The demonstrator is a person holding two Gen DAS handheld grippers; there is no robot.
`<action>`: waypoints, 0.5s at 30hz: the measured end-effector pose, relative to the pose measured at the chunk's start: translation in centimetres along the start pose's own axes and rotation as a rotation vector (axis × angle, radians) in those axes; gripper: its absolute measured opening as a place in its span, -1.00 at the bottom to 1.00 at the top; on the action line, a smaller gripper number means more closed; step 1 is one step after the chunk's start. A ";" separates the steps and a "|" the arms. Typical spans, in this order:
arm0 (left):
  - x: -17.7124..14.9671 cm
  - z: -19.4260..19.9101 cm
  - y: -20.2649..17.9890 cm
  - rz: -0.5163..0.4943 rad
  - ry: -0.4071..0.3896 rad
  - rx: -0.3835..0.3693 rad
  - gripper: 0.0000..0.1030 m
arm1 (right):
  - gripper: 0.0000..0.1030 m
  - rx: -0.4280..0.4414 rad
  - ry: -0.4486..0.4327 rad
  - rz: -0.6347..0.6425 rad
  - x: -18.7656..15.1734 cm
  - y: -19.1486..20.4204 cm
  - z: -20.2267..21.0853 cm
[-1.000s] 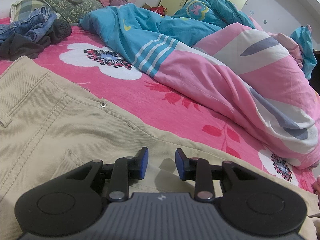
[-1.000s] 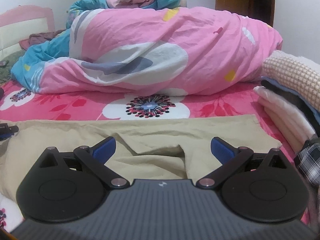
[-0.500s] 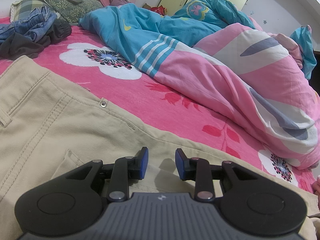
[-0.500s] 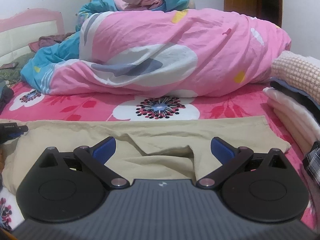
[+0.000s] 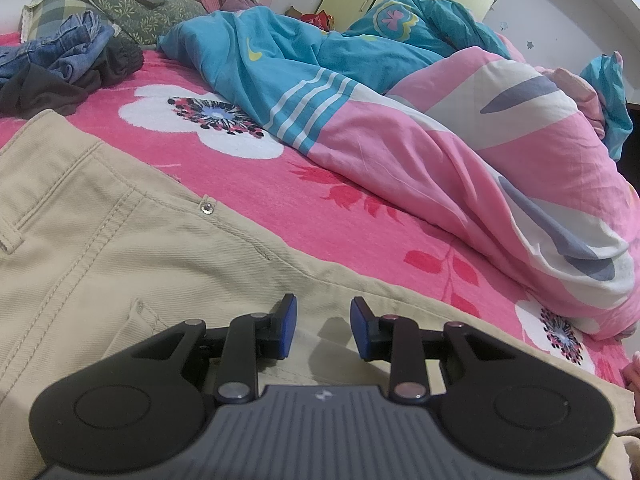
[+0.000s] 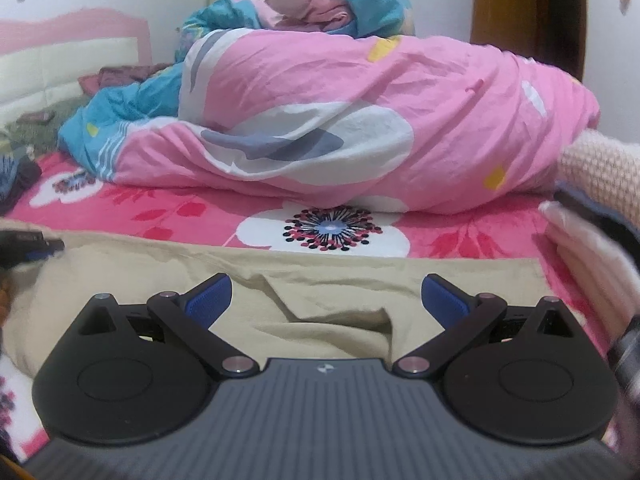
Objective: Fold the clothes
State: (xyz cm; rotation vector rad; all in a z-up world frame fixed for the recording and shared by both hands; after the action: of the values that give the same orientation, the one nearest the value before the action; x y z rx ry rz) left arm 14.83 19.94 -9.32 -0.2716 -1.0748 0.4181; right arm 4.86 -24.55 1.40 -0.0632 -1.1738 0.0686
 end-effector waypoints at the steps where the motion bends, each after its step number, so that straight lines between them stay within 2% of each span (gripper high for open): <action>1: 0.0 0.0 0.0 0.000 0.000 0.000 -0.40 | 0.95 0.003 0.001 0.031 0.0 0.1 -0.2; 3: 0.0 0.0 0.0 -0.001 0.000 0.000 -0.40 | 0.87 0.013 0.010 0.101 -0.1 0.2 -0.7; 8: 0.0 0.0 0.0 -0.005 -0.001 0.003 -0.40 | 0.26 0.045 0.086 0.279 -1.1 0.6 -2.9; 12: 0.0 -0.1 0.0 -0.012 -0.002 0.006 -0.40 | 0.11 0.052 0.134 0.430 -2.3 0.8 -4.6; 15: 0.0 -0.1 0.0 -0.011 -0.003 0.006 -0.40 | -0.04 0.008 0.184 0.516 -3.2 0.1 -5.9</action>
State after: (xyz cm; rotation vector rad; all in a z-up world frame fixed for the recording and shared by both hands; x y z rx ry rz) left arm 14.89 19.88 -9.38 -0.2599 -1.0770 0.4117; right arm 9.08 -24.82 -3.83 -0.3577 -0.9494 0.5115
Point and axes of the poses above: each gripper's, at about its wrist camera, not at the fingertips, and z roughly against the way its jaws point, y to its left, x to its top, the point moved 2 cm from there along -z, roughly the way its jaws point, and after that the axes turned 6 degrees about -y, right-handed, at the moved point
